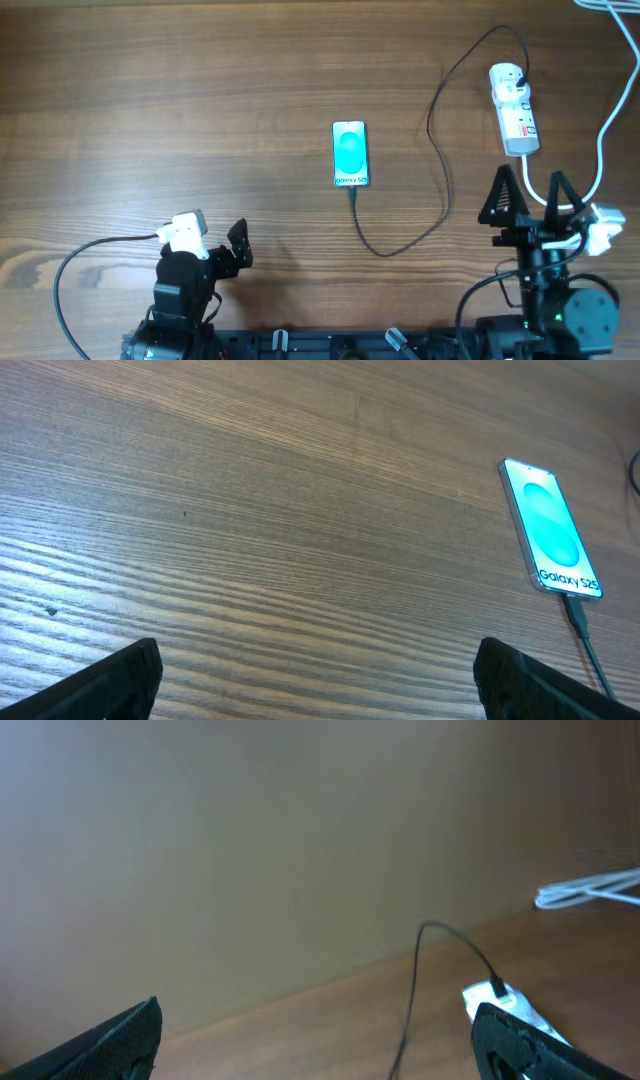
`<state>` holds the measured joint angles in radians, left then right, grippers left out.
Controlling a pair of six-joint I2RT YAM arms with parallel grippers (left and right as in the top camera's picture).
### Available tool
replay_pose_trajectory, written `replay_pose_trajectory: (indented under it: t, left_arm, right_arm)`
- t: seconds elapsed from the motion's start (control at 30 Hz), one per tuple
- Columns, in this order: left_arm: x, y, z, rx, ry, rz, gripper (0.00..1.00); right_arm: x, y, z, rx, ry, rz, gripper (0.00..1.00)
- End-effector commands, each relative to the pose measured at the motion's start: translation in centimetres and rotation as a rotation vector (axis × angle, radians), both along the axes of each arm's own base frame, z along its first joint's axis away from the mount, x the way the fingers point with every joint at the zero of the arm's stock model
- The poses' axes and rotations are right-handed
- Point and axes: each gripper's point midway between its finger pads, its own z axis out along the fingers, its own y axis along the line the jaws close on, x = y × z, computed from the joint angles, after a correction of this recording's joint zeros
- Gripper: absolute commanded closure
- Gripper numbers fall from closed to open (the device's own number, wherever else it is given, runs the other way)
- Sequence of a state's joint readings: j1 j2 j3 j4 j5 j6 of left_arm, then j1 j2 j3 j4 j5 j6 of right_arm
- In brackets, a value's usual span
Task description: Plug charger to phone and switch on socket
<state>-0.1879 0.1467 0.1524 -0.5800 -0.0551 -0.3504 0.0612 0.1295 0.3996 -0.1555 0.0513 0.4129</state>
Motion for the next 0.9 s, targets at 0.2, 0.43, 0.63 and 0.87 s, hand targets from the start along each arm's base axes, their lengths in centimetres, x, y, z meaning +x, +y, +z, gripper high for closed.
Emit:
replay_pose_trajectory:
  t: [0.2, 0.43, 0.63, 0.87]
  left_arm:
    - [0.0, 0.2, 0.0, 0.006, -0.001, 0.011, 0.00]
    - [0.0, 0.2, 0.0, 0.006, -0.001, 0.011, 0.00]
    - [0.0, 0.2, 0.0, 0.006, -0.001, 0.011, 0.00]
    - [0.0, 0.2, 0.0, 0.007, 0.000, 0.011, 0.00]
  right_arm:
    - [1.3, 0.7, -5.9, -0.017, -0.050, 0.040, 0.00]
    - [2.4, -0.1, -11.1, -0.026, 0.058, 0.003, 0.00]
    - [2.4, -0.2, -12.1, -0.112, 0.103, -0.008, 0.00]
    - [2.4, -0.1, -12.2, -0.156, 0.103, -0.006, 0.00]
